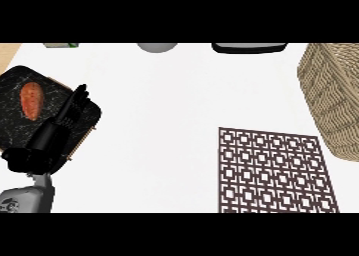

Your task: Pick the croissant from the placemat and place it in the basket

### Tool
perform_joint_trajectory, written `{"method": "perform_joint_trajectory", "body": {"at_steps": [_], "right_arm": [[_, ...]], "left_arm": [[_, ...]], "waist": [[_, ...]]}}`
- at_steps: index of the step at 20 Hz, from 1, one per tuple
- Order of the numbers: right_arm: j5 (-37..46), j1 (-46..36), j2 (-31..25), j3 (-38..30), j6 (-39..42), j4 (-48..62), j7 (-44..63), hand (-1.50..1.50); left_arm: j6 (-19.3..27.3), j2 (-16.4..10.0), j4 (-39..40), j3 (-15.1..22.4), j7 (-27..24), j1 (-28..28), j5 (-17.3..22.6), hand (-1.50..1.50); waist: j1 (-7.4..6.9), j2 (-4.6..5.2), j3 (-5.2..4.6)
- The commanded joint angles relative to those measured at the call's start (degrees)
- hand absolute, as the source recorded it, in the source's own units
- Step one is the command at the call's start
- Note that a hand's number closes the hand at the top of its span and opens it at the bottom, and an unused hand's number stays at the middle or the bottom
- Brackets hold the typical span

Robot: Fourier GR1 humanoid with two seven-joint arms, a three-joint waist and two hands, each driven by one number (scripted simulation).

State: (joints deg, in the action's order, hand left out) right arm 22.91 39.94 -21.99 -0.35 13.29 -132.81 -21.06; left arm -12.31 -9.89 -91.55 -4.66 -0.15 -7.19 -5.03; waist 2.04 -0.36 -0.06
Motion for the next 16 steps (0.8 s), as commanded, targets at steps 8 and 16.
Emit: {"method": "perform_joint_trajectory", "body": {"at_steps": [8, 16], "right_arm": [[-34.3, 5.9, -3.5, -28.4, 6.4, -15.0, 13.3, 1.50], [-39.9, -12.7, -11.5, -35.3, 0.5, -12.8, 35.5, 1.50]], "left_arm": [[-1.6, -0.9, 0.6, -1.0, 1.5, -2.6, 1.7, 0.00], [-1.5, 0.5, -1.6, 0.5, 1.3, -1.2, 1.3, 0.00]], "waist": [[-1.02, 0.30, -0.03], [-2.85, 0.52, -0.12]]}}
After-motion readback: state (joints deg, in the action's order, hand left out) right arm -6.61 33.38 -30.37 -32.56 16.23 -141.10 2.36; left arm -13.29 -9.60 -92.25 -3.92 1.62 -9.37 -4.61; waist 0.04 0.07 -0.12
